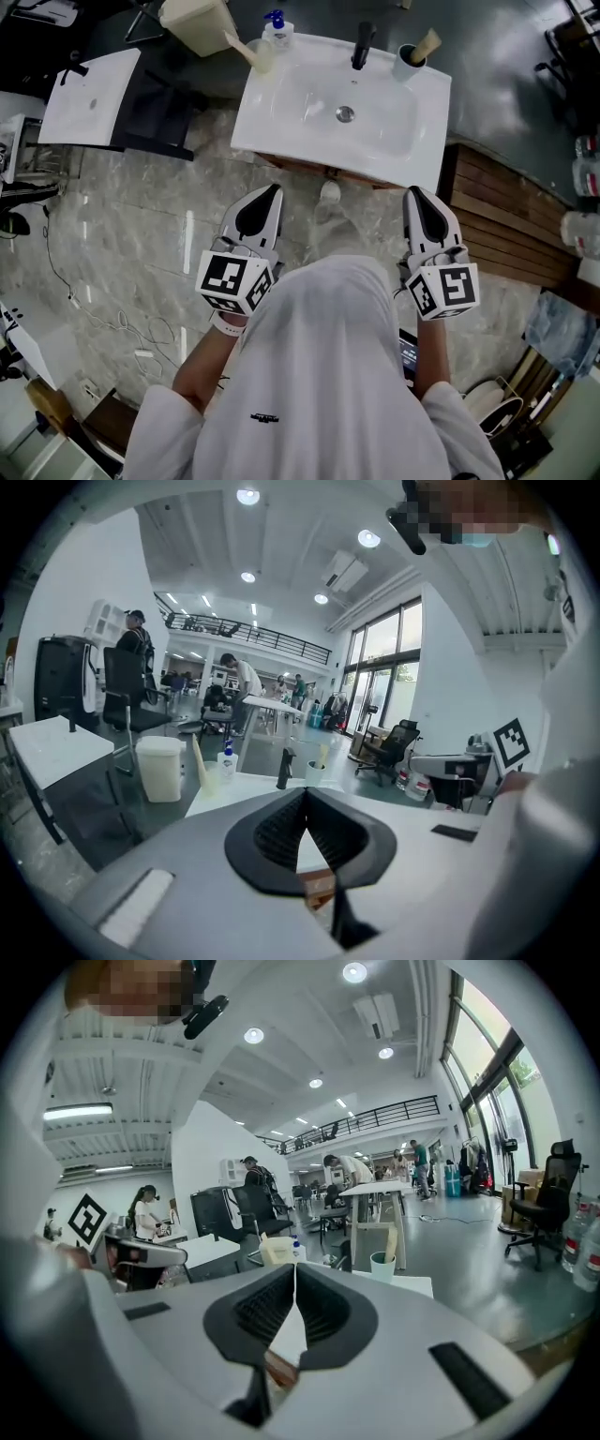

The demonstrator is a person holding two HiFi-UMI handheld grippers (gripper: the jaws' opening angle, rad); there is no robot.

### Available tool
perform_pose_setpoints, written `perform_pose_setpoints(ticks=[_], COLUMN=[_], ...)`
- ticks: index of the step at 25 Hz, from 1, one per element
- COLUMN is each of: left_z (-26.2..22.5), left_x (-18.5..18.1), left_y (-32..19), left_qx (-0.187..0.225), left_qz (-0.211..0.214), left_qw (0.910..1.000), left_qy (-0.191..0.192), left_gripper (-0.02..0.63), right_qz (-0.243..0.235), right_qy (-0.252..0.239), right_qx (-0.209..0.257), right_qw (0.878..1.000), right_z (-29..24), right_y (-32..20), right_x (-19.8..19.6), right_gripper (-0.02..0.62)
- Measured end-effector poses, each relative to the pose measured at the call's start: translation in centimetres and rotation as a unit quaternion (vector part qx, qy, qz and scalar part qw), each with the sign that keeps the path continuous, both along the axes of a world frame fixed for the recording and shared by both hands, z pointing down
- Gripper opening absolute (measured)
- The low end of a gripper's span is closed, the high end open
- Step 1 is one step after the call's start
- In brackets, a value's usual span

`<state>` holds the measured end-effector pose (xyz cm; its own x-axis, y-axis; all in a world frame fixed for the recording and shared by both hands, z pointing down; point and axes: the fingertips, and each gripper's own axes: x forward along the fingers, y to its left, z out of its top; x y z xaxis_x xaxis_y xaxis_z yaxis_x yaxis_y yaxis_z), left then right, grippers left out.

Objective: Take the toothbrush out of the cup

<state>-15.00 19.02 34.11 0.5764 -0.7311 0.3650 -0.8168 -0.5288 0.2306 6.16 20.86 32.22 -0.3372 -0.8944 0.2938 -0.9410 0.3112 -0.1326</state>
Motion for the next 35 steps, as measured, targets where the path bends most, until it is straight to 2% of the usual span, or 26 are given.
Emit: perform_pose_setpoints(ticks=[6, 12, 29, 35], left_z=[0.0, 0.3, -0.9, -1.4], left_x=[2.4, 3.1, 2.9, 1.6], left_y=[-11.6, -17.8, -23.4, -24.5], left_qx=[-0.014, -0.029, -0.031, -0.024], left_qz=[-0.011, -0.027, -0.008, -0.019], left_qw=[0.9998, 0.9992, 0.9995, 0.9995], left_qy=[-0.008, -0.008, -0.003, 0.005], left_gripper=[0.006, 0.006, 0.006, 0.006], right_qz=[-0.010, -0.017, 0.020, 0.003], right_qy=[-0.013, -0.022, -0.024, -0.016], right_qx=[-0.013, -0.013, 0.001, 0.013], right_qw=[1.000, 1.000, 1.000, 1.000], right_z=[0.7, 0.2, -1.2, -2.0], right_y=[-11.1, -18.1, -23.4, -25.2], right_x=[2.6, 3.1, 3.9, 2.1], right_gripper=[0.008, 0.008, 0.008, 0.008])
